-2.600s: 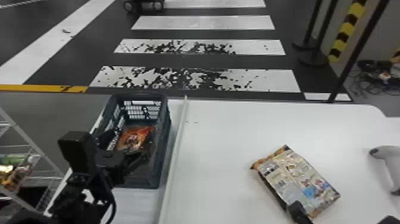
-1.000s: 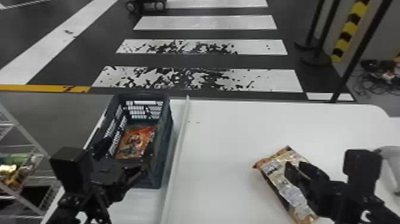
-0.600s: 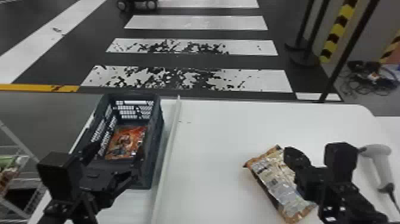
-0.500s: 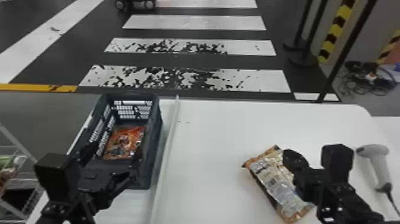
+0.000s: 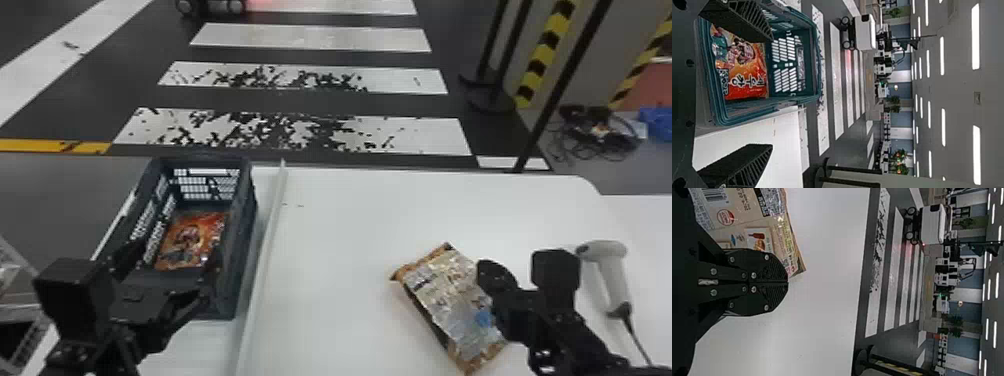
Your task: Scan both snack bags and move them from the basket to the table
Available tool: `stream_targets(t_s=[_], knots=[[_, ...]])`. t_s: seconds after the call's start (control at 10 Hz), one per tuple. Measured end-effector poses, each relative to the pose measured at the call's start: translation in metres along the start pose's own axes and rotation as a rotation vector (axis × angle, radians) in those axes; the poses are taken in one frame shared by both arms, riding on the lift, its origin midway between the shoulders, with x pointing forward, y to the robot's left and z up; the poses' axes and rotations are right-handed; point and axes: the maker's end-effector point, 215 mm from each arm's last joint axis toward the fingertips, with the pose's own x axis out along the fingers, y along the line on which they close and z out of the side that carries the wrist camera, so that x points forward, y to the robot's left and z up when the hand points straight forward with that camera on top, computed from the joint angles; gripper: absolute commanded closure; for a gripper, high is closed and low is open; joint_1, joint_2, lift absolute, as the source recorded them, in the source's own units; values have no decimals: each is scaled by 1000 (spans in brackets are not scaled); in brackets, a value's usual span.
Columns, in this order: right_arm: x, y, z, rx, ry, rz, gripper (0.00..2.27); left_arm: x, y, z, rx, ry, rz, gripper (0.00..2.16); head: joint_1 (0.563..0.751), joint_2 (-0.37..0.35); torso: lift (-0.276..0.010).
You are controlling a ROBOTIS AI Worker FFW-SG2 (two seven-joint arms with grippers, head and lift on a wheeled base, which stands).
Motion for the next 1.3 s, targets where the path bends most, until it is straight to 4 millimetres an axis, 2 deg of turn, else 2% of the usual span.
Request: stream_targets(t_s=[0.2,0.5,0.8,1.1,1.3], knots=[[0,-24,-4,1,2,-42,2246,3,0,-3,-2,4,-6,26,695,-49,-98],[1,-43,-13,-2,22,-76,2246,7,-1,-3,-1,4,-13,26,695,-82,-98],[-4,-51,-36,-6,58,-90,2246,8,1,-2,-6,2,-14,26,695,-93,-98],[-16,-62,-52,-8,67,-105,2246,9,-2,-2,-14,0,-19,26,695,-114,-98],[-26,-61,-63,1,66,-103,2246,9,-4,-2,-16,0,-23,26,695,-124,-98]])
